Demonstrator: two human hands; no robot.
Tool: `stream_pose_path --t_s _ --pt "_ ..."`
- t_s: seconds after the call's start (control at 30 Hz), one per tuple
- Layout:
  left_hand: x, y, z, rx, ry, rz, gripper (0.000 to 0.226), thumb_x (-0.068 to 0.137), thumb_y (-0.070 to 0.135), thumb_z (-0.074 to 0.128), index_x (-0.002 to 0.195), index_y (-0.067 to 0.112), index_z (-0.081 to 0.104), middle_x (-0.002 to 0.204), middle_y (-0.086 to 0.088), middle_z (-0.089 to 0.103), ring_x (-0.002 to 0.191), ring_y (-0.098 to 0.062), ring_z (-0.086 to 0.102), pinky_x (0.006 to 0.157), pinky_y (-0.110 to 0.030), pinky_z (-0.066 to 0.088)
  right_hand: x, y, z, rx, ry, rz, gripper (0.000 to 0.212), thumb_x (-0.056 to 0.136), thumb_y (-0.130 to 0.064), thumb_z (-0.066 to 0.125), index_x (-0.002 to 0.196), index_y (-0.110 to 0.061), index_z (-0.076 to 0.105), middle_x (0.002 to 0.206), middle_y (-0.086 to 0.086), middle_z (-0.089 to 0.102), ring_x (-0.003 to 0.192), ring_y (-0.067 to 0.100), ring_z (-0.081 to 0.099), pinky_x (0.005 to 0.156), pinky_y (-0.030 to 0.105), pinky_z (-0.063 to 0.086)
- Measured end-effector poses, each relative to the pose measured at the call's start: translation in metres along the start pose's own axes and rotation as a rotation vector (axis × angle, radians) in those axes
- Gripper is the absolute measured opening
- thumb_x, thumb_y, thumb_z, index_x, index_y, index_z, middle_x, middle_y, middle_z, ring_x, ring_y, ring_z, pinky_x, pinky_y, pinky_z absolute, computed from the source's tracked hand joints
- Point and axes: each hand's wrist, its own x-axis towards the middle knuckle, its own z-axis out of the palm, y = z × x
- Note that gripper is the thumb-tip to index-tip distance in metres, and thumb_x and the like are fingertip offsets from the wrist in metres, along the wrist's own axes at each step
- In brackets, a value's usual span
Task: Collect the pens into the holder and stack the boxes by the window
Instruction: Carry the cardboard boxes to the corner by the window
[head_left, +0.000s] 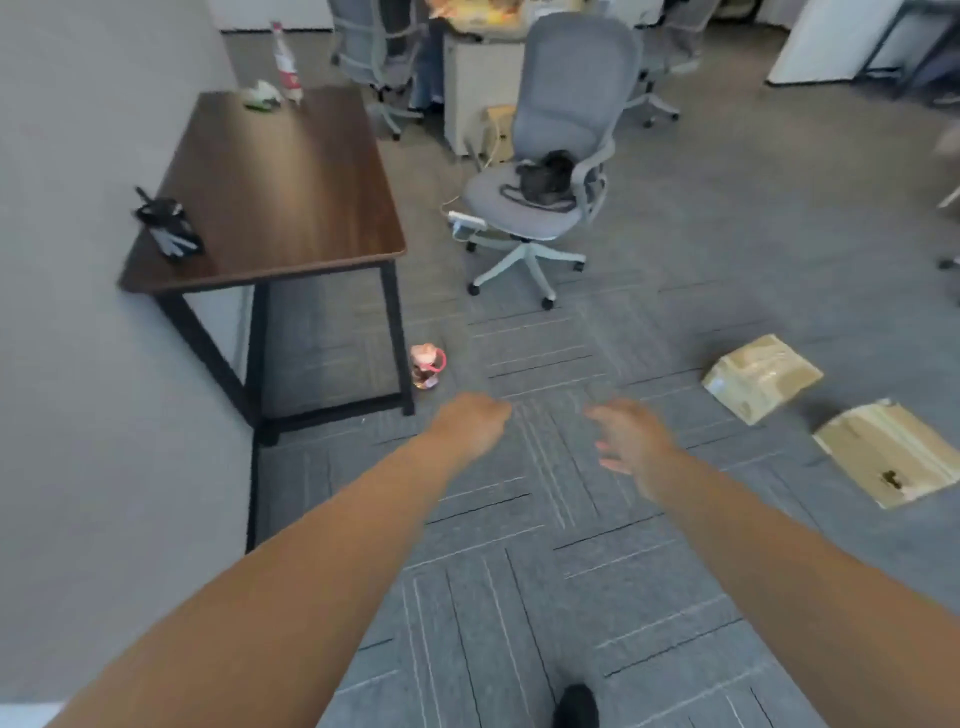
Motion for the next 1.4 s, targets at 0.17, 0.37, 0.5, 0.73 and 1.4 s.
stream_pose_path --t_s 0.17,0.37,0.5,0.73,1.4 --pt "0.059 0.142 0.139 0.076 -0.171 0.126 0.04 0.099 0.023 0.039 0.059 0.017 0.035 0.067 -0.005 0.042 0.062 -0.019 0.037 0.059 -0.028 0.026 0.065 0.039 -0.182 0.103 0.208 0.052 0.04 0.096 -0.019 0.054 0.129 0.003 0.054 0.101 0.017 0.061 0.097 0.034 0.058 0.097 0.049 0.047" --pt "0.111 0.266 0.263 0.146 -0.319 0.159 0.027 0.1 0.027 0.039 0.09 0.015 0.061 0.095 -0.009 0.059 0.088 -0.022 0.055 0.082 -0.032 0.037 0.122 0.07 -0.344 0.262 0.344 0.205 0.027 0.094 -0.025 0.057 0.116 -0.009 0.058 0.099 0.007 0.057 0.108 0.034 0.06 0.1 0.051 0.048" --pt "0.163 0.34 0.325 0.183 -0.372 0.159 0.04 0.101 0.029 0.04 0.134 0.011 0.053 0.134 -0.012 0.054 0.121 -0.03 0.051 0.101 -0.037 0.04 0.179 0.086 -0.416 0.29 0.395 0.261 0.011 0.092 -0.024 0.058 0.09 -0.013 0.061 0.123 0.025 0.058 0.097 0.037 0.062 0.099 0.056 0.047" --pt "0.328 0.481 0.446 0.18 -0.482 0.192 0.023 0.099 0.03 0.042 0.092 0.018 0.06 0.112 -0.009 0.052 0.098 -0.025 0.05 0.084 -0.033 0.039 0.351 0.081 -0.548 0.29 0.454 0.343 0.037 0.093 -0.024 0.057 0.126 -0.009 0.056 0.094 0.01 0.062 0.107 0.035 0.063 0.091 0.045 0.053" --pt "0.68 0.765 0.679 -0.011 -0.197 -0.181 0.038 0.097 0.02 0.037 0.127 0.001 0.052 0.102 -0.02 0.06 0.087 -0.037 0.057 0.07 -0.038 0.043 0.891 0.018 -0.848 0.059 0.098 0.426 0.033 0.094 -0.017 0.055 0.12 0.003 0.056 0.081 0.014 0.056 0.078 0.022 0.052 0.064 0.028 0.046"
